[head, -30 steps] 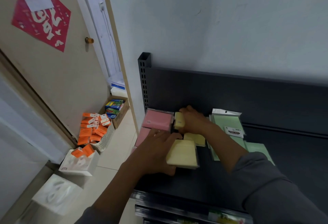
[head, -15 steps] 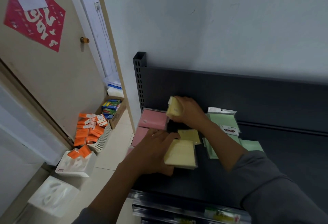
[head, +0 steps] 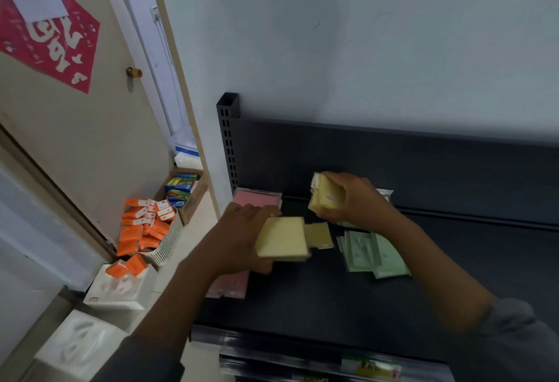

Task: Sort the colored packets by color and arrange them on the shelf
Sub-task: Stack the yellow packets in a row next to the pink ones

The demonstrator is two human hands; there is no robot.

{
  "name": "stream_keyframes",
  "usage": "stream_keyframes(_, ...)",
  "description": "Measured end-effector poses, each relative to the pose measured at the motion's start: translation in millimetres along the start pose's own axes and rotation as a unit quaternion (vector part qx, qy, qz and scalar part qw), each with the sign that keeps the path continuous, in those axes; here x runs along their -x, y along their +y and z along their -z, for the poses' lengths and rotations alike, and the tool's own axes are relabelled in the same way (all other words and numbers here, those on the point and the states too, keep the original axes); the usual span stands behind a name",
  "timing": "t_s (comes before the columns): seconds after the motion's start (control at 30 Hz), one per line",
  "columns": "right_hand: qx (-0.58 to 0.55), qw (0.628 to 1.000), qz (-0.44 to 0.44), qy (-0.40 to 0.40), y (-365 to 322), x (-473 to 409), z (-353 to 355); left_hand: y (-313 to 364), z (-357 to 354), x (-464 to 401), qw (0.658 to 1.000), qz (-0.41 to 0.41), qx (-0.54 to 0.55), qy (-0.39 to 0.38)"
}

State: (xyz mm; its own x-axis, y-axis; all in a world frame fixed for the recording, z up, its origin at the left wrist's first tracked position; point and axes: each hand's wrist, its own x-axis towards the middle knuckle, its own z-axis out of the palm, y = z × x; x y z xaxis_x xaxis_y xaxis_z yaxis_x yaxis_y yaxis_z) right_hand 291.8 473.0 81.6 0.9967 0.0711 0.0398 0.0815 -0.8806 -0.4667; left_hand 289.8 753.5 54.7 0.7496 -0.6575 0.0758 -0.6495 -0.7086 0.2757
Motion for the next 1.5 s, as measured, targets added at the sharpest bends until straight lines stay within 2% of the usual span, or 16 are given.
stream_keyframes(0.17,0.016,1.000,0.007,-0.025,3,51,1,-4,7,-21,1.000,0.006,-0.011,-0.001)
stream_keyframes(0.37,0.092,0.990,0.029,-0.099,-2,93,-35,-6,0,-63,0.999,-0.020,-0.022,-0.020)
stream_keyframes(0.53,0.102,0.991,0.010,-0.086,-4,107,-40,-12,-13,-78,0.999,-0.021,-0.040,-0.027)
stream_keyframes(0.7,0.116,0.987,0.061,-0.094,-9,119,-59,-8,-20,-98,0.999,-0.038,-0.028,-0.018)
stream_keyframes(0.9,0.136,0.980,0.103,-0.106,-27,109,-90,0,-36,-118,0.997,-0.040,-0.055,-0.042)
stream_keyframes(1.13,0.097,0.985,0.109,-0.096,-35,98,-99,-3,-54,-122,0.996,-0.032,-0.060,-0.050)
stream_keyframes(1.27,0.028,0.990,0.081,-0.113,-23,111,-88,-7,-57,-122,0.998,-0.025,-0.048,-0.027)
stream_keyframes(1.37,0.010,0.993,0.075,-0.095,-18,115,-87,-12,-58,-121,0.999,-0.029,-0.041,-0.011)
stream_keyframes(1.5,0.014,0.995,0.079,-0.065,-21,108,-98,-9,-54,-114,0.997,-0.052,-0.023,0.055)
